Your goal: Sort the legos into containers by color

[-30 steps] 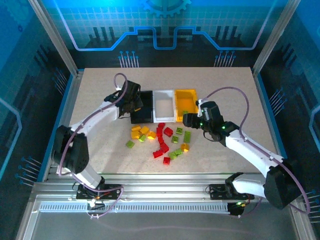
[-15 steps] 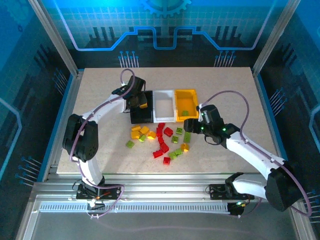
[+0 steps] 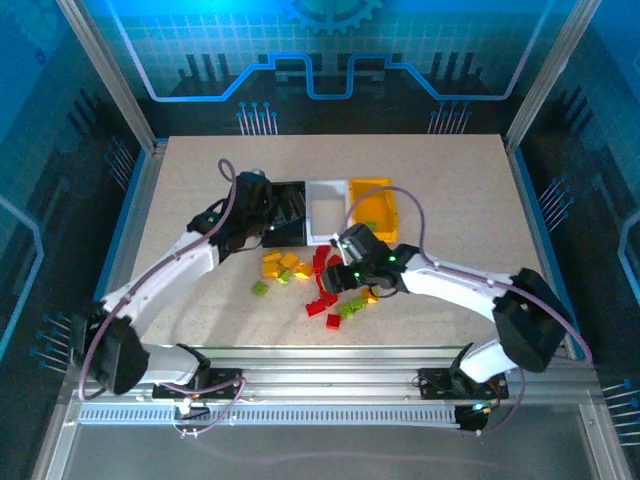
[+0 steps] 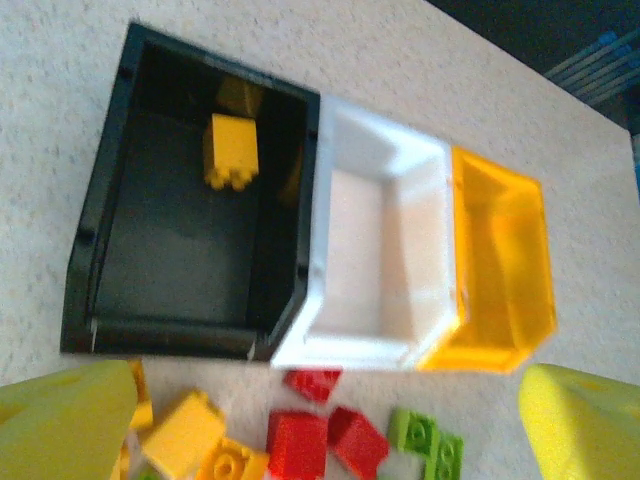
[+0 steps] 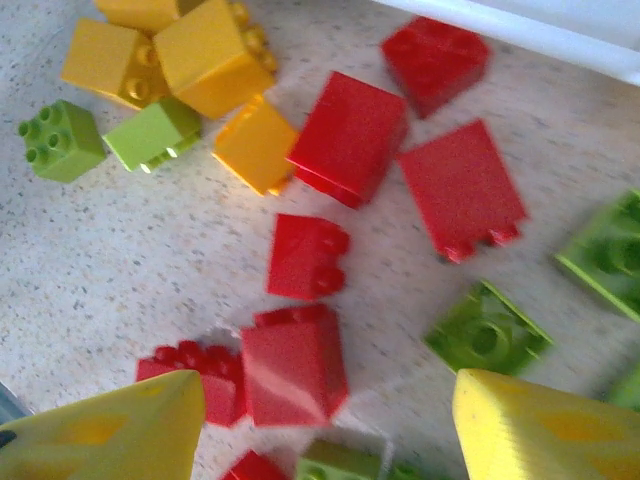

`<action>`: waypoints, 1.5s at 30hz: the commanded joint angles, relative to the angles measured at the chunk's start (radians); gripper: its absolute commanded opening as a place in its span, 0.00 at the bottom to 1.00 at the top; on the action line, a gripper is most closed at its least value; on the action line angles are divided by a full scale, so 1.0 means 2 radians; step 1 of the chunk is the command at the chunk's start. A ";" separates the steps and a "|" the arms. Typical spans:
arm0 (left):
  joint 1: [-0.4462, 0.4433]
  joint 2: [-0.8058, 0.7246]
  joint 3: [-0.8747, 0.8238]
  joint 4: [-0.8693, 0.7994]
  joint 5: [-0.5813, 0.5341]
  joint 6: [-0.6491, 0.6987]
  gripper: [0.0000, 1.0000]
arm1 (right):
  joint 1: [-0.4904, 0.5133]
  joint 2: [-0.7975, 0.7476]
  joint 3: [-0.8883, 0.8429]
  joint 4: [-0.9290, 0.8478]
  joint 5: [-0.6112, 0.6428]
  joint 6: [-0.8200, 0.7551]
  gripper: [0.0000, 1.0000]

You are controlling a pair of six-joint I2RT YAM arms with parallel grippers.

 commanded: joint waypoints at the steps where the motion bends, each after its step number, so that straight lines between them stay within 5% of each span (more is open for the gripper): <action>1: -0.013 -0.055 -0.057 -0.012 0.011 -0.013 0.99 | 0.024 0.051 0.037 -0.025 0.026 -0.007 0.67; 13: -0.021 -0.181 -0.174 -0.026 0.013 -0.039 0.99 | 0.050 0.111 0.054 -0.026 0.075 0.022 0.51; 24: -0.021 -0.178 -0.180 -0.019 0.013 -0.039 0.99 | 0.070 0.132 0.064 -0.054 0.081 0.023 0.56; 34: -0.021 -0.181 -0.171 -0.025 0.010 -0.036 0.99 | 0.067 0.079 0.068 -0.042 0.104 0.009 0.32; 40: -0.021 -0.182 -0.177 -0.015 0.021 -0.036 0.99 | 0.024 0.016 0.103 -0.050 0.115 -0.008 0.31; 45: -0.020 -0.187 -0.188 -0.016 0.028 -0.037 0.99 | -0.026 0.059 0.176 -0.053 0.128 -0.015 0.31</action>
